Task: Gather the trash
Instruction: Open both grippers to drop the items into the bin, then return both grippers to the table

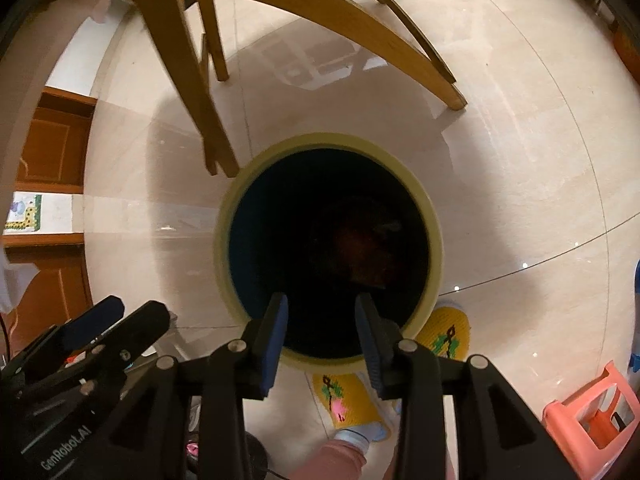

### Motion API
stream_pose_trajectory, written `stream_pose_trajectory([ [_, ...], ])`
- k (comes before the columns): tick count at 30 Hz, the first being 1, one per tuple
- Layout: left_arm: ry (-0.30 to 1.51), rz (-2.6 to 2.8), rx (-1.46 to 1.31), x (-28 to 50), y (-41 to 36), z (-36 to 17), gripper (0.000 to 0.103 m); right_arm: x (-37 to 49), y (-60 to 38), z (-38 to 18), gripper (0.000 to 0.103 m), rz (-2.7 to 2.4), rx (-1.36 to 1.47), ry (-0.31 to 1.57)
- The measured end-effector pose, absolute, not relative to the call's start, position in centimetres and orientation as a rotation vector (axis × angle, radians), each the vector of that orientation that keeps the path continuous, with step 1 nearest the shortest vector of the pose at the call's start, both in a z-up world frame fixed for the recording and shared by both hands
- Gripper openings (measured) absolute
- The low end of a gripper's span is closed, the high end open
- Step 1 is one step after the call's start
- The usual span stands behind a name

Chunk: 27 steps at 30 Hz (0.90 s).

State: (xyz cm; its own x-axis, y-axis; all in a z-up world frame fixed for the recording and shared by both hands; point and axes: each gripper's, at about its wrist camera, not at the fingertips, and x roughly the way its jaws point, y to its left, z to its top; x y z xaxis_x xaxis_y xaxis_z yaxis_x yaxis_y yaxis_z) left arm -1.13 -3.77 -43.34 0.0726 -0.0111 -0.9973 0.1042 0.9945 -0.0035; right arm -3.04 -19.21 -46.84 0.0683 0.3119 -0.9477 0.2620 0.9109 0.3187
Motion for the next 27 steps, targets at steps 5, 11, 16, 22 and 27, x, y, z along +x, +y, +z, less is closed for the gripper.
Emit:
stream_pose_trajectory([
  [5,1.482,-0.093,0.065,-1.8,-3.5,-38.8,0.061,-3.2,-19.1,-43.5,0.036,0.059,0.448,1.510],
  [11,1.450,-0.110,0.073,-2.8,-2.9,-31.7,0.061,-3.8,-19.5,-36.9,0.036,0.068,0.442,1.484],
  [16,1.407,-0.123,0.084,-3.1,-2.1,-25.4,0.061,-4.2,-19.5,-31.0,0.036,0.078,0.431,1.455],
  [22,1.329,-0.160,0.051,-3.2,-0.8,-16.9,0.061,-5.0,-18.9,-22.5,0.036,0.123,0.412,1.403],
  [27,1.240,-0.185,0.050,-3.1,0.3,-11.0,0.061,-6.0,-18.5,-15.6,0.036,0.152,0.422,1.326],
])
